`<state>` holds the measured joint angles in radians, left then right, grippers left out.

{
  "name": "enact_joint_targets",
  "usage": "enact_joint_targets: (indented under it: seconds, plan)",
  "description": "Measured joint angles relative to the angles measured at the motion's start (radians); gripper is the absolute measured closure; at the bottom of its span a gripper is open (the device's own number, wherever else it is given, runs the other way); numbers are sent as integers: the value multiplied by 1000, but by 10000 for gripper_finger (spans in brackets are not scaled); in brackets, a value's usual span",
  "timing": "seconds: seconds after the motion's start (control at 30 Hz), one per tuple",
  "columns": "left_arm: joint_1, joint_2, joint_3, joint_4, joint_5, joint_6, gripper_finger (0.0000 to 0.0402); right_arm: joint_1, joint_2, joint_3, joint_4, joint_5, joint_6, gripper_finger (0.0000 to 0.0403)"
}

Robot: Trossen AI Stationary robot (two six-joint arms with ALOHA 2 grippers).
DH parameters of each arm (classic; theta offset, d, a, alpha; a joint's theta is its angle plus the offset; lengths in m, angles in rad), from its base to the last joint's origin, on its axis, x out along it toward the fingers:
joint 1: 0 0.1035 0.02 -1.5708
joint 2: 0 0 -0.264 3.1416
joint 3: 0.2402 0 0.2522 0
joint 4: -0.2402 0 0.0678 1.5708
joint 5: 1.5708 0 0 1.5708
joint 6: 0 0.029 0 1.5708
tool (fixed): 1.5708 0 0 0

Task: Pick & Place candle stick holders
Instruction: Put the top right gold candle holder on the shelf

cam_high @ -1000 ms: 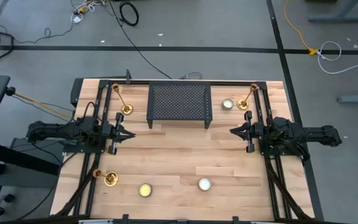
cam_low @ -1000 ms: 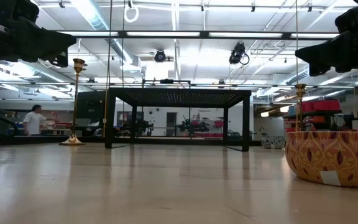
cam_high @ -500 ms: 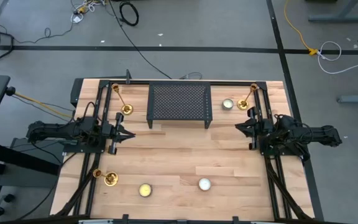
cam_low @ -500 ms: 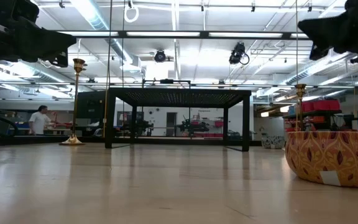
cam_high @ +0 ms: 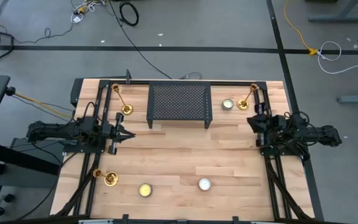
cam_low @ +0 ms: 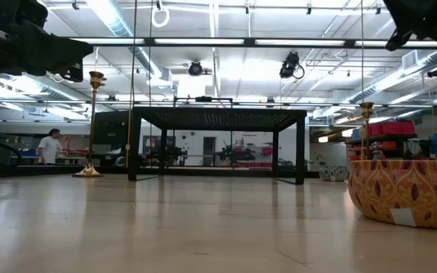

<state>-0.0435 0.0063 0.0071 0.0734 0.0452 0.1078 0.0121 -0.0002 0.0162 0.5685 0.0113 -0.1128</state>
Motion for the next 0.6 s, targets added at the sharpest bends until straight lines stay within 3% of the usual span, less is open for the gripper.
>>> enact_joint_targets:
  seconds: [0.27,0.6]
  plan:
    - [0,0,0,0,0,0,376,0,0,42,37,1,17,382]
    - [0,0,0,0,0,0,376,0,0,163,14,87,22,382]
